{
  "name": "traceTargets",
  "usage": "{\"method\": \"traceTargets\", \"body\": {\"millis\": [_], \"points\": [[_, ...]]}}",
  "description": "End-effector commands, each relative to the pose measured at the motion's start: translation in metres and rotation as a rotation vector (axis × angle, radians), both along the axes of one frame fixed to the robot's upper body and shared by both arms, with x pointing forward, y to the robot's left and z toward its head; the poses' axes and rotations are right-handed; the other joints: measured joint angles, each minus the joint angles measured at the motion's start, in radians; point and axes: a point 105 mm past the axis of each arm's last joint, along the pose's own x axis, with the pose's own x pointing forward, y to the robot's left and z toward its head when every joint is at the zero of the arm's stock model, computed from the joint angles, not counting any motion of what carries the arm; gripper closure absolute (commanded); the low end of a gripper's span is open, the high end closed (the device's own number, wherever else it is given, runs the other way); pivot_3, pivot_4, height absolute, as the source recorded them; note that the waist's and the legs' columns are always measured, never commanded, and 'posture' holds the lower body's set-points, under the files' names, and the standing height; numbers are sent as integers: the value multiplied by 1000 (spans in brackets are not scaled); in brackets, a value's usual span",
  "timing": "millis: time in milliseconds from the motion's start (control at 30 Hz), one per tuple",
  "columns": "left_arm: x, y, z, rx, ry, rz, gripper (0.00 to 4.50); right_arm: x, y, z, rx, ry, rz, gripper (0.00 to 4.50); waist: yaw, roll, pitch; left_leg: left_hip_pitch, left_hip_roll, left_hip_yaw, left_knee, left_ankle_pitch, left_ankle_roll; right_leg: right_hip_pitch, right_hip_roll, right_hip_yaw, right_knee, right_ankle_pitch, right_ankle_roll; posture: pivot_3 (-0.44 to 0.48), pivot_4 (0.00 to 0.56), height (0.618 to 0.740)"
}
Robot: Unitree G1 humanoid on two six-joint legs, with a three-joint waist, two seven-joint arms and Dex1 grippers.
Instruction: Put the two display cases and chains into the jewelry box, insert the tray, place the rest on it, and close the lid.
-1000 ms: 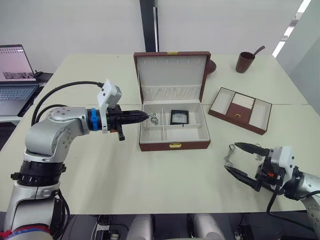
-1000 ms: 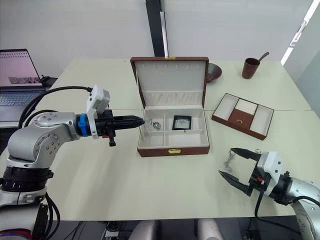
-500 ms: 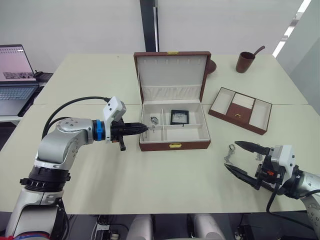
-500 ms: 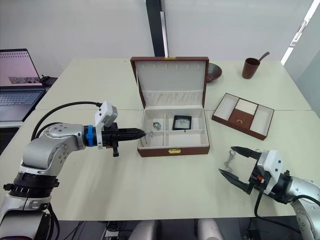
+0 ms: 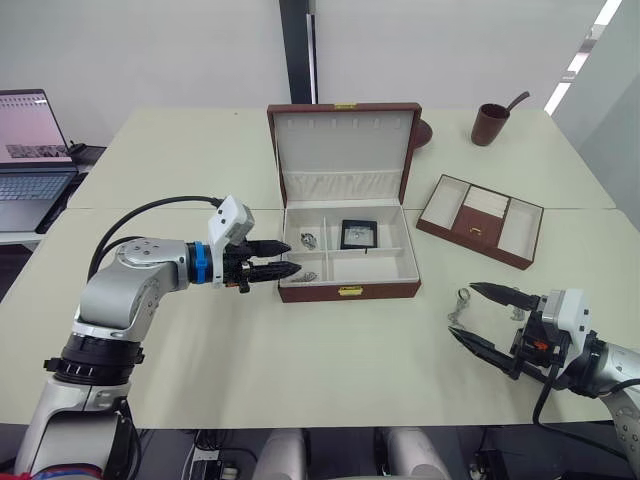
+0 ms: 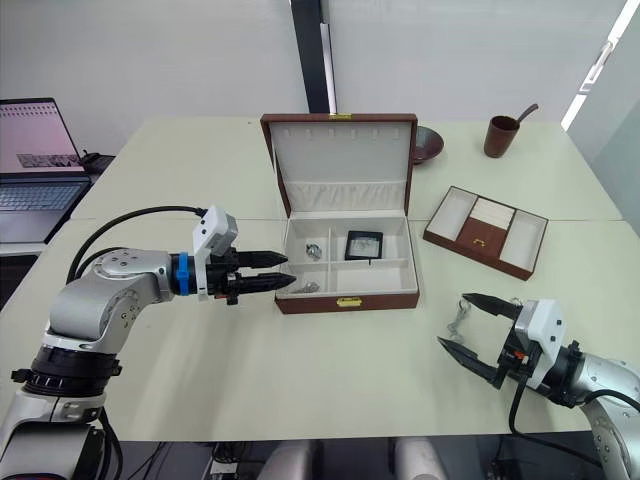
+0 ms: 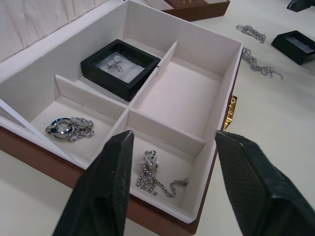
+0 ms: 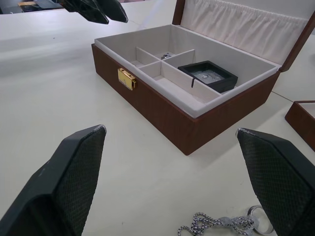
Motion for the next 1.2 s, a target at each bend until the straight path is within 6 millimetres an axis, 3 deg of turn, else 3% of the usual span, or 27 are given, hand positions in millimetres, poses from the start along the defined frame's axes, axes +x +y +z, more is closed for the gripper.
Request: {"method": "traceTargets", "body": {"millis": [33, 100, 267, 433, 600, 967, 1200], "points": [[0, -1, 7, -13, -21, -5, 597, -2, 2, 16, -5, -55, 17, 0, 0, 0, 0, 0, 0, 0, 0, 0, 0, 0, 0, 0, 0, 0, 0, 0, 150, 740], [0, -1, 8, -23, -21, -7, 15, -1, 1, 17, -4, -47, 21, 0, 0, 0, 0, 0, 0, 0, 0, 0, 0, 0, 0, 0, 0, 0, 0, 0, 150, 740], [-6, -1, 14, -59, -1, -20, 15, 1, -2, 20, 6, -48, 11, 0, 0, 0, 0, 0, 0, 0, 0, 0, 0, 0, 0, 0, 0, 0, 0, 0, 150, 740], [-16, 18, 23, -121, 33, 35, 15, 5, -20, 24, 13, -47, -67, 0, -2, 0, 0, 0, 1, 0, 0, 0, 0, -1, 0, 0, 0, 0, 0, 0, 150, 740], [-22, 51, 22, -159, 45, 182, 15, 12, -56, 18, 7, -17, -202, 0, 0, 0, 0, 0, 1, 0, 0, 0, 0, 0, 0, 0, 0, 0, 0, 0, 150, 740], [-28, 121, -11, -176, -129, 720, 15, 38, -160, 8, 136, -88, -738, 0, 0, 0, 0, 1, 2, 3, -1, 0, 0, 0, -6, 2, 1, 0, 0, 0, 150, 740], [-34, 162, -30, -163, -271, 1101, 15, 42, -189, -2, 157, -137, -946, 0, 0, 1, -1, 1, 1, 8, -1, 0, 0, 0, -6, 3, 0, 0, 0, 0, 150, 740]]}}
